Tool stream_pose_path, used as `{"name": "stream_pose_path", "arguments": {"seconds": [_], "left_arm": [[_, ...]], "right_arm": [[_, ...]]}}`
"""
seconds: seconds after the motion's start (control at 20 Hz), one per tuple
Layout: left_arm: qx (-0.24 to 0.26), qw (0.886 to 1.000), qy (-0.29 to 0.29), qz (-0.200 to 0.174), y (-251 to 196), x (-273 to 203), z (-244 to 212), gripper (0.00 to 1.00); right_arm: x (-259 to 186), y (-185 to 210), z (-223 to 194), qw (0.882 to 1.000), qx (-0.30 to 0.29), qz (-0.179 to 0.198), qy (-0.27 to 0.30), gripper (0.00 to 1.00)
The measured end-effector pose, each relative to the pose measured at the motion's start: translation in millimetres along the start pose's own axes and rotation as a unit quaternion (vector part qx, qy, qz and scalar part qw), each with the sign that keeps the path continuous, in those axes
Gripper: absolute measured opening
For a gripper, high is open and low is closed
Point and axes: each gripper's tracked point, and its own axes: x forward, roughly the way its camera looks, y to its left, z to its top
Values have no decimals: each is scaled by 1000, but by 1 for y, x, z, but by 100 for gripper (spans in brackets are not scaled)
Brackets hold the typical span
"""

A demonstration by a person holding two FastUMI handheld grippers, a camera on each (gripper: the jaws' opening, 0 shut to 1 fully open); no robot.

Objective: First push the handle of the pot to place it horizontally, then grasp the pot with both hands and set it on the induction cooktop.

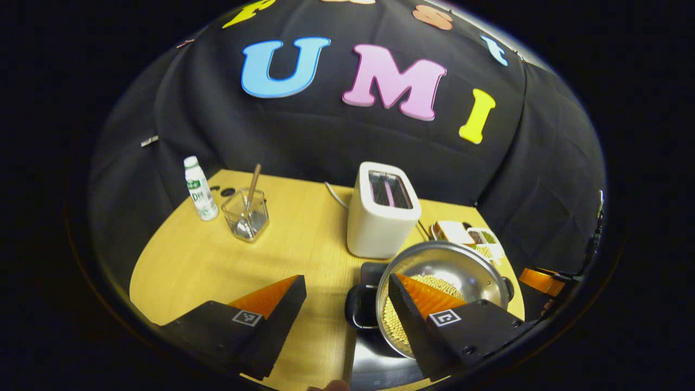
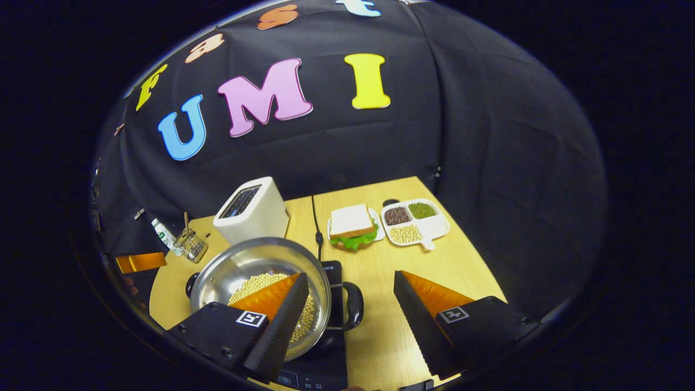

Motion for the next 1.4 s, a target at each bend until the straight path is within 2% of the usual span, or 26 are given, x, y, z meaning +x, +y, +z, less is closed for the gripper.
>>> {"name": "stream_pose_path", "arguments": {"seconds": [0.15,0.3,0.55,0.8,0.9,1.15,1.4], "left_arm": [[30,997,-69,4,7,-48,41,95],[46,991,-124,-2,3,-93,67,95],[50,978,-204,4,8,-173,97,95],[63,967,-243,32,24,-246,107,95],[65,965,-251,40,26,-267,104,93],[55,963,-258,62,39,-305,75,95],[55,966,-238,85,51,-310,28,95]], "right_arm": [[-42,12,49,997,4,-6,-72,99],[-90,23,89,990,2,-10,-144,98],[-161,46,113,977,-21,0,-213,100],[-221,73,129,967,-36,24,-252,98],[-237,74,123,966,-46,24,-255,98],[-268,76,90,964,-63,34,-255,98],[-279,69,55,970,-56,42,-232,100]]}}
